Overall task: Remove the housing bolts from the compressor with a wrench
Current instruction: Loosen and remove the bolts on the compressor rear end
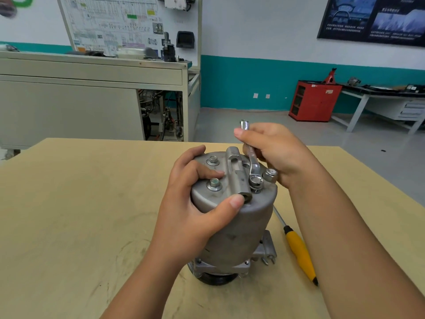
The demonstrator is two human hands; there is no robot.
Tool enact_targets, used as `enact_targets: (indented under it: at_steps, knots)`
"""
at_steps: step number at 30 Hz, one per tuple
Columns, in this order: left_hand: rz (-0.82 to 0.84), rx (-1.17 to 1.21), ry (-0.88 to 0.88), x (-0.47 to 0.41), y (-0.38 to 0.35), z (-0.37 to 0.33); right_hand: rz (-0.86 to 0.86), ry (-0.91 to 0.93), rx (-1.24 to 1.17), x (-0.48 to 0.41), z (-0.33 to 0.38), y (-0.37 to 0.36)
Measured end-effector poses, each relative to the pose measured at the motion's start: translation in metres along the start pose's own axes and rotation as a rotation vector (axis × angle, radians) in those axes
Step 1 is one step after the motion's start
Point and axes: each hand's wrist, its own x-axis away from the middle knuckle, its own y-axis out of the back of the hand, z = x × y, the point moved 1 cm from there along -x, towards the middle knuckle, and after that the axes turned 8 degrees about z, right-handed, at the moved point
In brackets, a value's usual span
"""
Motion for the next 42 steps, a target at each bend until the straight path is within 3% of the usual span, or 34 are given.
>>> enact_targets:
  at_steps: [4, 6, 10, 14, 17, 24, 30, 34, 42]
  knots:
    - [0.014, 0.003, -0.007, 0.000, 0.002, 0.001, 0.078, 0.064, 0.063, -0.011, 0.008, -0.005]
    - [0.009, 0.006, -0.008, 0.001, 0.003, 0.002, 0.087, 0.087, -0.020, -0.013, 0.010, -0.008]
    - [-0.001, 0.008, 0.002, 0.002, 0.005, 0.002, -0.101, 0.027, -0.295, -0.012, 0.002, -0.008]
    - [0.002, 0.003, -0.002, 0.003, 0.005, 0.002, -0.296, -0.108, -0.769, -0.010, -0.001, 0.008]
    - [-0.004, 0.012, -0.005, 0.005, 0.006, 0.002, -0.448, -0.149, -0.630, -0.001, -0.004, 0.019]
    - [-0.022, 0.005, 0.000, 0.007, 0.006, 0.001, -0.212, -0.141, -0.793, 0.042, 0.008, 0.026]
    - [-0.036, 0.002, 0.010, 0.008, 0.005, 0.001, -0.252, 0.202, -0.538, 0.099, 0.027, 0.014]
    - [-0.041, -0.013, 0.013, 0.008, 0.002, 0.000, -0.523, 0.438, -0.078, 0.123, 0.029, -0.008]
    - [-0.040, -0.046, 0.004, 0.005, -0.001, -0.001, -0.541, 0.371, -0.026, 0.131, 0.026, -0.017]
